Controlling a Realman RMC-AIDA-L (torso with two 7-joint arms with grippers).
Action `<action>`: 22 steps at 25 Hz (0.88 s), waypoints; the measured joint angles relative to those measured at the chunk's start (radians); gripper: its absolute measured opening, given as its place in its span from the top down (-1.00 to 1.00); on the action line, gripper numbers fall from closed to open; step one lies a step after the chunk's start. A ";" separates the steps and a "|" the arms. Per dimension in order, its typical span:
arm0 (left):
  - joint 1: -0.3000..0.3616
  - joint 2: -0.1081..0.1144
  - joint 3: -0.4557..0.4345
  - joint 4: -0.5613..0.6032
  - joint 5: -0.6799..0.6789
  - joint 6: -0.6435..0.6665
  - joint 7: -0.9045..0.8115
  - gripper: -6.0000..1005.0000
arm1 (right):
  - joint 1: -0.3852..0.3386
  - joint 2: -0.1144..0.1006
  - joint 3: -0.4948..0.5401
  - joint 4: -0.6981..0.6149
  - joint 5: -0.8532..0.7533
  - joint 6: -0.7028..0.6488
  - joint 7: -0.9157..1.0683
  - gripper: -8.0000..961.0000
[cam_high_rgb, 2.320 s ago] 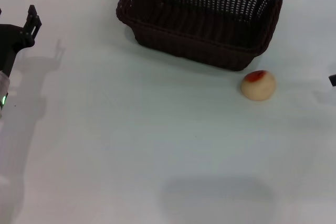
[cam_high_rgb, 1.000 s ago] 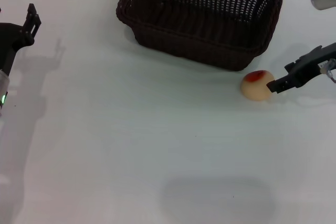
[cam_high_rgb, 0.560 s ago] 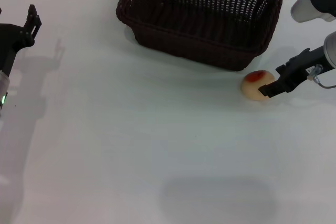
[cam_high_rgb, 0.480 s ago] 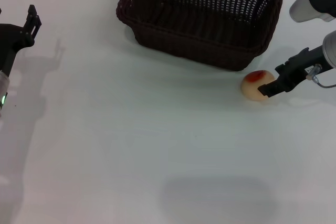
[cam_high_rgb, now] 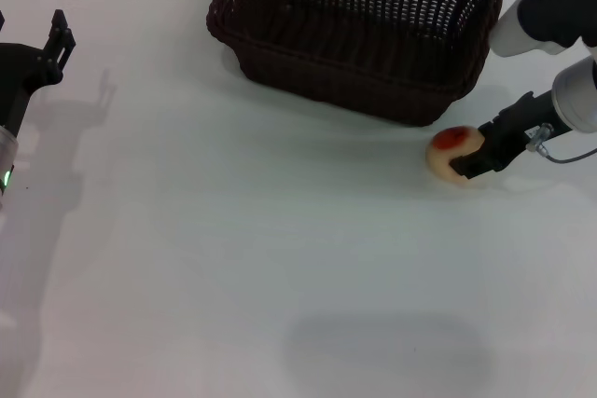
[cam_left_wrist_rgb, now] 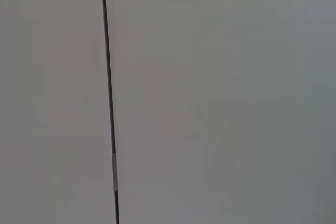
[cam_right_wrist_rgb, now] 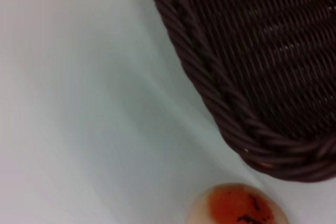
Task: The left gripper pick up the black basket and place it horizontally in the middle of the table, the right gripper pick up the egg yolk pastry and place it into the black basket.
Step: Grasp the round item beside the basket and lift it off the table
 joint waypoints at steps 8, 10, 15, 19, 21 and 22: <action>0.000 0.000 -0.003 0.000 0.000 0.000 0.000 -0.55 | -0.022 0.003 -0.048 -0.041 -0.010 0.030 -0.005 -0.15; 0.000 0.000 -0.005 0.000 0.000 0.000 0.002 -0.55 | -0.022 0.003 -0.054 -0.043 -0.011 0.032 -0.005 -0.10; 0.000 0.000 -0.007 0.000 -0.002 0.000 0.002 -0.55 | -0.021 0.003 -0.056 -0.050 -0.012 0.022 -0.005 0.37; 0.000 0.001 -0.007 0.000 -0.006 0.000 0.002 -0.55 | -0.034 0.006 -0.064 -0.105 0.002 -0.039 -0.001 0.46; 0.000 0.001 -0.007 0.000 -0.007 0.000 0.002 -0.55 | -0.042 0.007 -0.068 -0.143 0.022 -0.077 0.000 0.49; 0.000 0.001 -0.007 0.000 -0.007 0.000 0.002 -0.55 | -0.048 0.007 -0.076 -0.177 0.047 -0.109 0.000 0.49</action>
